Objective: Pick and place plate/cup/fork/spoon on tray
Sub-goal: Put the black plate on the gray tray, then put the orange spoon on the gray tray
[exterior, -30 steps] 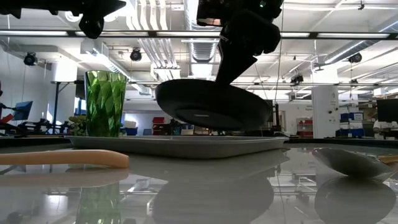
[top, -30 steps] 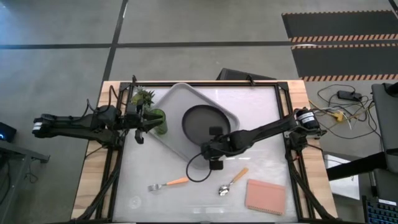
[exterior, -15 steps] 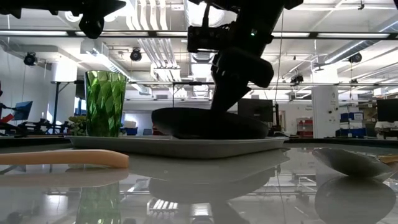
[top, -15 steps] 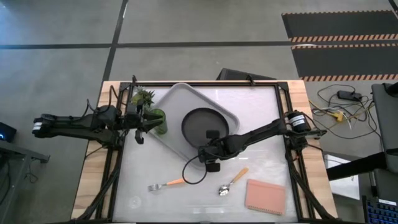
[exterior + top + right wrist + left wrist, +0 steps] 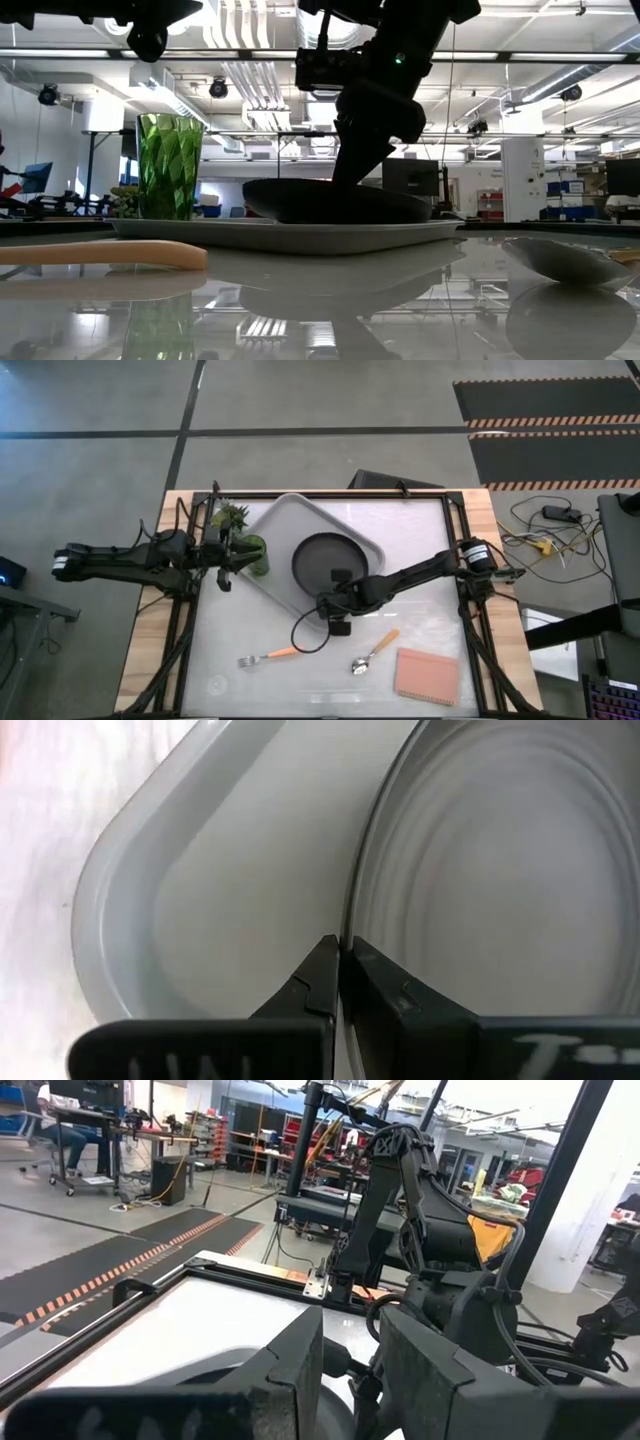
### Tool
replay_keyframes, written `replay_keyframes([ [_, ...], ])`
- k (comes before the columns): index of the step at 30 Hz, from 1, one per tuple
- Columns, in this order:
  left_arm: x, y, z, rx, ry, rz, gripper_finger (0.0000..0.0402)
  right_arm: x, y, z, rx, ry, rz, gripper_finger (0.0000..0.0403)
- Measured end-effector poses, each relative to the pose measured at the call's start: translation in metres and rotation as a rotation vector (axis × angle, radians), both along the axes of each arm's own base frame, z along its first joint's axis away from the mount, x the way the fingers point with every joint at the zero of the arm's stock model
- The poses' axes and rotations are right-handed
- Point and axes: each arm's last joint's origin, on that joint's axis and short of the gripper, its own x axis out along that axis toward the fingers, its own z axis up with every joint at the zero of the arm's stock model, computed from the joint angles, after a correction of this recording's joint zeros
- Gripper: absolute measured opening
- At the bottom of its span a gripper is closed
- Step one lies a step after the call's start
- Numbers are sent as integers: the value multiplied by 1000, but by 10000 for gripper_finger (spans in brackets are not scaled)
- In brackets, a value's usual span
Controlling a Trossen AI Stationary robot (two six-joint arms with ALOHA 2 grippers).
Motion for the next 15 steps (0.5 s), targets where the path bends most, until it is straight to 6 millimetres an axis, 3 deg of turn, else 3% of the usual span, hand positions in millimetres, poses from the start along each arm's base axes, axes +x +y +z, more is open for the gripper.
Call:
replay_keyframes([
  [6, 0, 0, 0, 0, 0, -2, 85, -1, -3, -2, 6, 5, -24, 25],
  [15, 0, 0, 0, 0, 0, -2, 85, -2, -3, 5, 10, 34, -9, 98],
])
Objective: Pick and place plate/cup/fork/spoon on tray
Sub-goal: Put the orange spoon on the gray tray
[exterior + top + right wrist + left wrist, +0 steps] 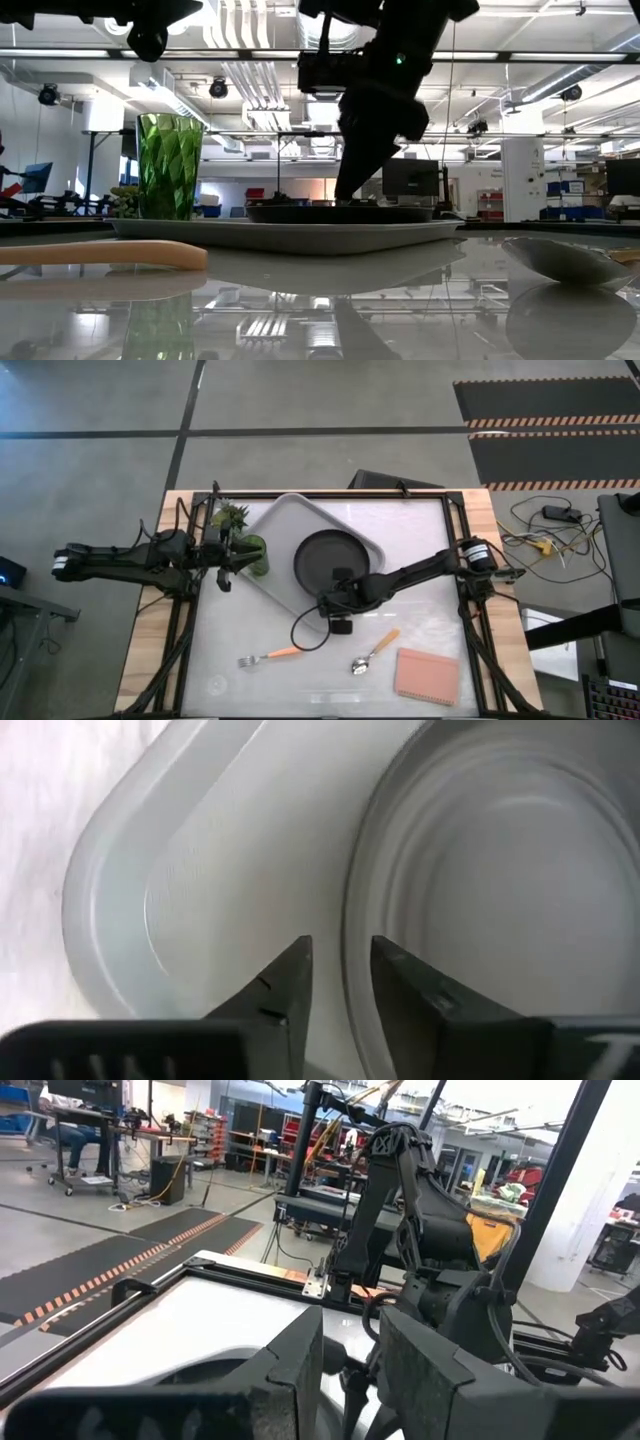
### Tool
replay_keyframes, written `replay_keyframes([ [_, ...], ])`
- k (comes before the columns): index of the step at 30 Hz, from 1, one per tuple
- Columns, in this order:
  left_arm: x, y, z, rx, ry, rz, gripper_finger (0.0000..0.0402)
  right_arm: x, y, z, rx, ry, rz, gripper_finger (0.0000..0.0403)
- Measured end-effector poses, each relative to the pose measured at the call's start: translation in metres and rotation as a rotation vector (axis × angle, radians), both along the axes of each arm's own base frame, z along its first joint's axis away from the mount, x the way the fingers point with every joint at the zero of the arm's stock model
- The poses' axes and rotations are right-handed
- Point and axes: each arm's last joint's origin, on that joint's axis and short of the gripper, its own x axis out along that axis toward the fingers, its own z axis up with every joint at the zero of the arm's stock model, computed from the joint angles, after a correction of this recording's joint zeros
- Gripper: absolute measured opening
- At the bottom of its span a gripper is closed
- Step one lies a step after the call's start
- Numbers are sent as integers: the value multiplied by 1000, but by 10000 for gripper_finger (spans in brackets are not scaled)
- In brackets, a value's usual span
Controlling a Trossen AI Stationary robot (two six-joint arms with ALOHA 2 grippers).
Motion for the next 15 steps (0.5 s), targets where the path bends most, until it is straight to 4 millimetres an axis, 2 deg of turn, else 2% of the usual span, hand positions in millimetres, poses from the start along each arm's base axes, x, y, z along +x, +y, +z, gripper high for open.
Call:
replay_keyframes([
  [5, 0, 0, 0, 1, 0, -15, 85, -7, -6, 29, 45, 54, -5, 109],
  [9, 0, 0, 0, 1, 0, -15, 85, -14, -22, 39, 50, 87, -21, 76],
  [13, 0, 0, 0, 1, 1, -16, 85, -14, -41, 35, 26, 99, -4, 21],
  [15, 0, 0, 0, 0, 1, -16, 85, -14, -48, 27, 9, 91, 26, 14],
])
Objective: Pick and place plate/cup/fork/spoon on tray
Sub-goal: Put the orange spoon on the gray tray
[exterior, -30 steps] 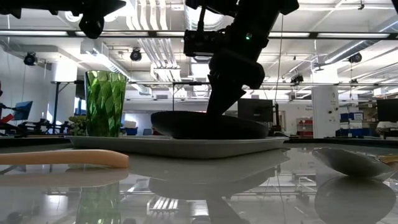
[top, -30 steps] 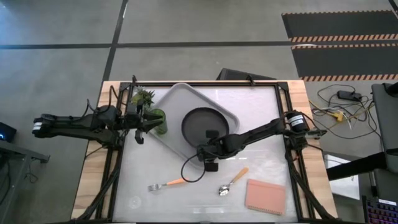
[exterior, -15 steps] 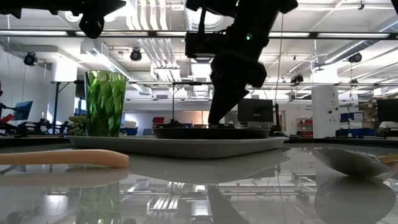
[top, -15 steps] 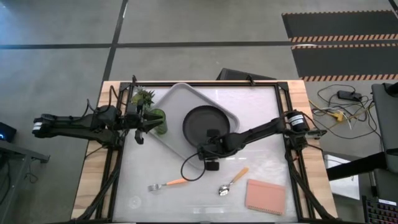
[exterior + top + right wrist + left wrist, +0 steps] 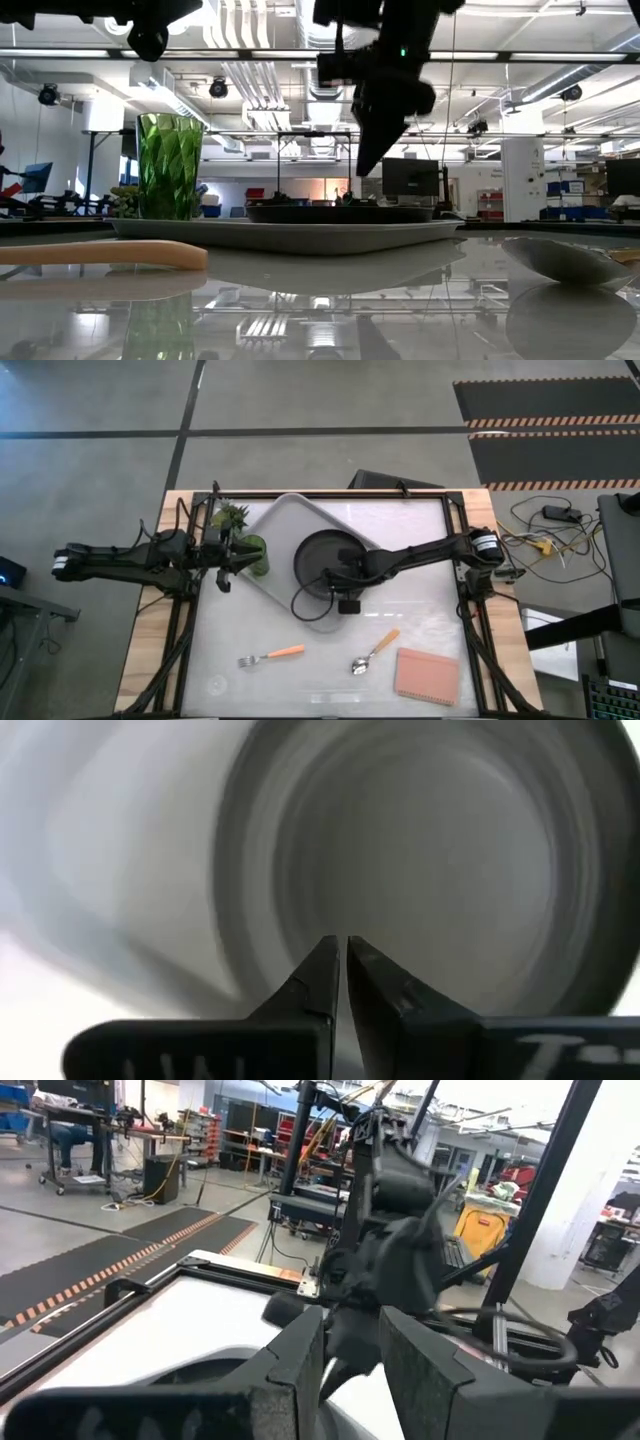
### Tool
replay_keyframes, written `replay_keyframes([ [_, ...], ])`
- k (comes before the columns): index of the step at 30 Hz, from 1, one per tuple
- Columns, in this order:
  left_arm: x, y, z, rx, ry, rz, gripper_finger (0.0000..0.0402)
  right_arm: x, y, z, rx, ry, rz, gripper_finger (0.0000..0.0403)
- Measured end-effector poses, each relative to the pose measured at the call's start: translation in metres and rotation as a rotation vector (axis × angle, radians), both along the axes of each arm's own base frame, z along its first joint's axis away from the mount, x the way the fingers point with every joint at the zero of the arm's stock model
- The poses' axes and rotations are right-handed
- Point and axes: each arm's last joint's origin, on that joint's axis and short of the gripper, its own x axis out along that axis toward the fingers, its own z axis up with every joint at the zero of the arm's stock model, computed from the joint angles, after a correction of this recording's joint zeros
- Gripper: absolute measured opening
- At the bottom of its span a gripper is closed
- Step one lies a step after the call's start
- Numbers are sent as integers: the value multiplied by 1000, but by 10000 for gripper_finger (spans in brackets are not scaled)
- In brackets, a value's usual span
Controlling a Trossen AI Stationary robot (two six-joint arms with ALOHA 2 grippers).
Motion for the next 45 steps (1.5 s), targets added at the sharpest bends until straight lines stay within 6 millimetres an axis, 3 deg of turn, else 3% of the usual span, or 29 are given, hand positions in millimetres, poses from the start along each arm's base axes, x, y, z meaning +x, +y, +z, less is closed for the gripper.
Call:
replay_keyframes([
  [4, 0, 0, 0, -24, -1, -11, 85, -12, -5, -7, -75, 45, 31, 10],
  [9, 2, -1, -1, -47, 7, -26, 84, -32, 6, 22, -27, -103, 82, 9],
  [15, 8, -4, -3, -78, 23, -50, 84, -72, 31, 53, 130, -228, 120, 9],
  [18, 10, -8, 4, -81, -55, -77, 84, -93, 45, 57, 166, -276, 136, 8],
  [23, 19, -14, 16, -84, -167, -123, 84, -121, 59, 50, 173, -381, 148, 8],
  [30, 38, -25, 23, -111, -137, -174, 84, -147, 71, 26, 237, -361, 147, 8],
  [41, 63, -38, 27, -156, -173, -195, 84, -163, 101, 2, 268, -286, 222, 10],
  [45, 68, -43, 24, -164, -182, -213, 84, -163, 109, -4, 266, -263, 250, 30],
])
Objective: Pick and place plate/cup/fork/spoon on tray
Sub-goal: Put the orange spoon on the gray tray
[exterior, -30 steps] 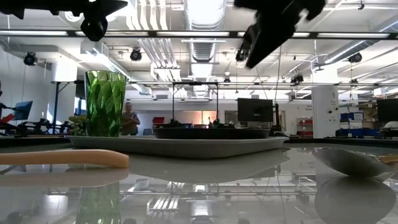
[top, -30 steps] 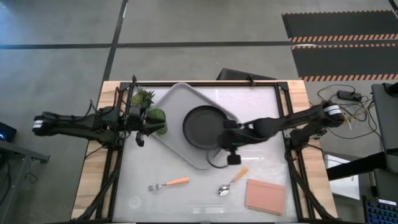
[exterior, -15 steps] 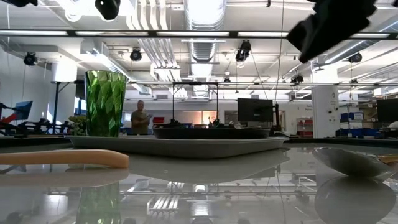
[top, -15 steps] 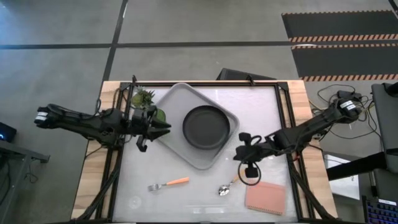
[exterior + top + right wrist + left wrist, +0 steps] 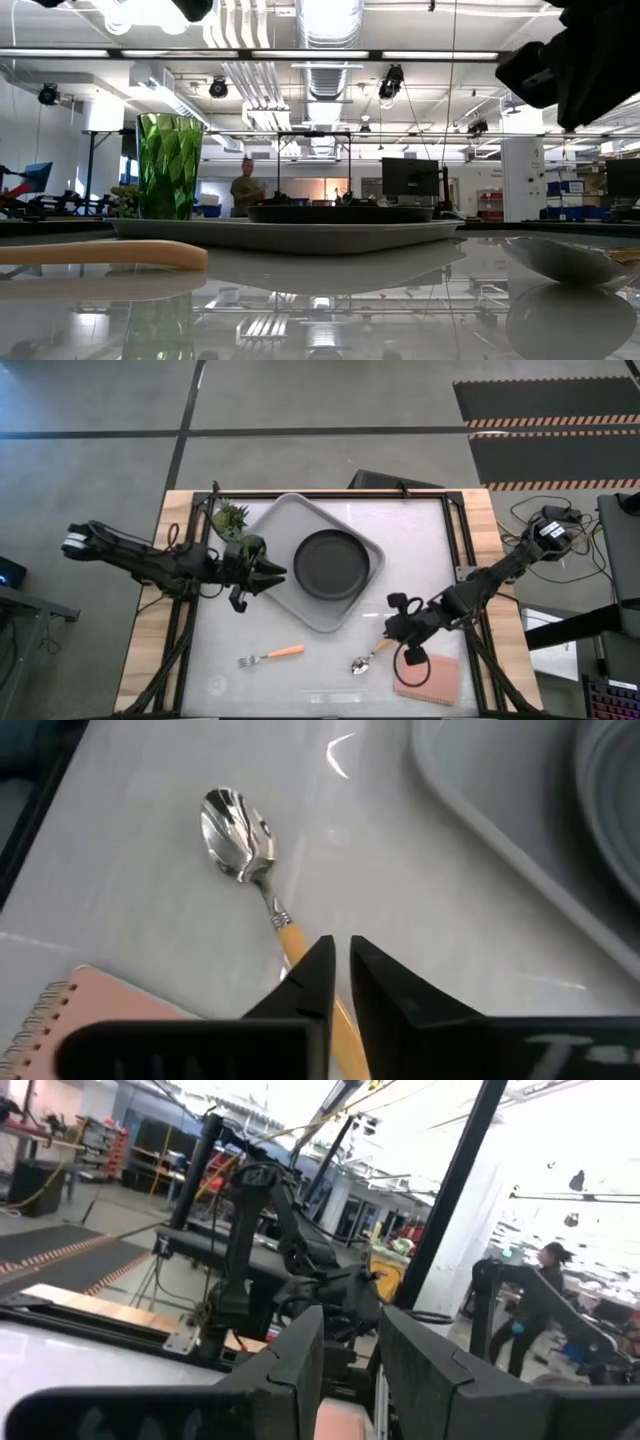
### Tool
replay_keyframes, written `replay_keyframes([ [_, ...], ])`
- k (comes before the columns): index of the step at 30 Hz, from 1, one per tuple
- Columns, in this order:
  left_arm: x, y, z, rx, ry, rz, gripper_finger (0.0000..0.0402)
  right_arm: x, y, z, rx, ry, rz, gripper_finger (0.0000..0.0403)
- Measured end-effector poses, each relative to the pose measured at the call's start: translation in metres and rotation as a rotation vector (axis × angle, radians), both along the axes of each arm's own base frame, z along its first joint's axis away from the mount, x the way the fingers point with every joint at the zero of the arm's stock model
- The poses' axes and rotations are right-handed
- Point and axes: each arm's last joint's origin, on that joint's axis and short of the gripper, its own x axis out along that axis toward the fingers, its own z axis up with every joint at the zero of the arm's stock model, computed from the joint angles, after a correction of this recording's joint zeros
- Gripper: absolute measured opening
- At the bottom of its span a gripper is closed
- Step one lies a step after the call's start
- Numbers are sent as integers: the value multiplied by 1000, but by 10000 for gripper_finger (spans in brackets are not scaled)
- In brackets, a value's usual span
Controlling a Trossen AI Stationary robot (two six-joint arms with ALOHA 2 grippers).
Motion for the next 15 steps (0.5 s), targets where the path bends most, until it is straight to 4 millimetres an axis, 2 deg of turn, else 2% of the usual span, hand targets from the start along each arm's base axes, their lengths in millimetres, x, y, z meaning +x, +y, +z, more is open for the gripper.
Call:
replay_keyframes([
  [10, 1, -1, 1, -16, -16, -6, 84, 16, 13, -29, -28, 31, 42, 151],
  [15, -4, 0, 4, -20, -34, -6, 84, 20, 19, -48, -18, 108, 89, 183],
])
